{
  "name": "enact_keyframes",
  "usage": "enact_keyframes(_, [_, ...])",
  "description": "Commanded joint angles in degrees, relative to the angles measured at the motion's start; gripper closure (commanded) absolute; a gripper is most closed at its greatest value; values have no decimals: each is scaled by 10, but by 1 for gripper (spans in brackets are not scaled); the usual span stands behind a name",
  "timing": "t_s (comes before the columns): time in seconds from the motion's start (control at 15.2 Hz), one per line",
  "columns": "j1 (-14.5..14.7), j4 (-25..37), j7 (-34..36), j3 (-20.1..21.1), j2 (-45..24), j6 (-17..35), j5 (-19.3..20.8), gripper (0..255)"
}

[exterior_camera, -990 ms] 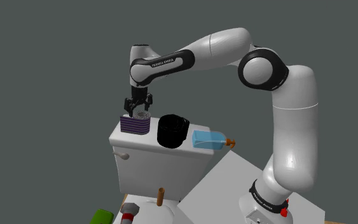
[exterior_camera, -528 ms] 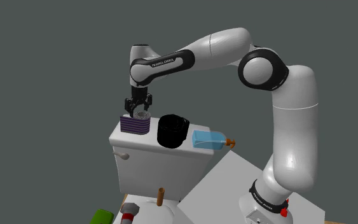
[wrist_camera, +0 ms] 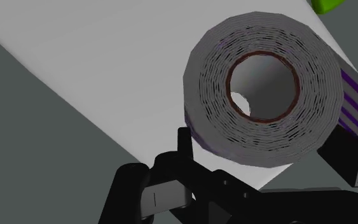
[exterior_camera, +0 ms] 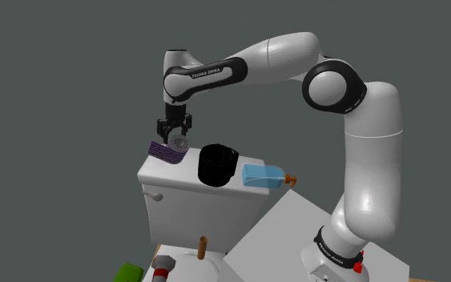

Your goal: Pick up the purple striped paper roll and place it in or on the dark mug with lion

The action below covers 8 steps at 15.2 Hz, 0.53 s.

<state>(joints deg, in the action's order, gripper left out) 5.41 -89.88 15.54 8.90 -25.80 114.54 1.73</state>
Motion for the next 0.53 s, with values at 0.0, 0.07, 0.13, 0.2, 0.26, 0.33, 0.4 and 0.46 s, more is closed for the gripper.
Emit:
enact_keyframes(0.0, [0,8,0,1,6,-13,-1,255])
enact_keyframes(0.07, [0,12,0,1,8,-20,-1,255])
enact_keyframes(0.13, [0,17,0,1,10,-27,-2,255])
enact_keyframes(0.2, [0,22,0,1,12,-34,-2,255])
enact_keyframes(0.26, [0,27,0,1,14,-41,-2,255])
enact_keyframes(0.33, [0,33,0,1,15,-47,-2,255])
enact_keyframes(0.4, [0,38,0,2,17,-54,-3,255])
enact_keyframes(0.46, [0,44,0,2,18,-61,-3,255])
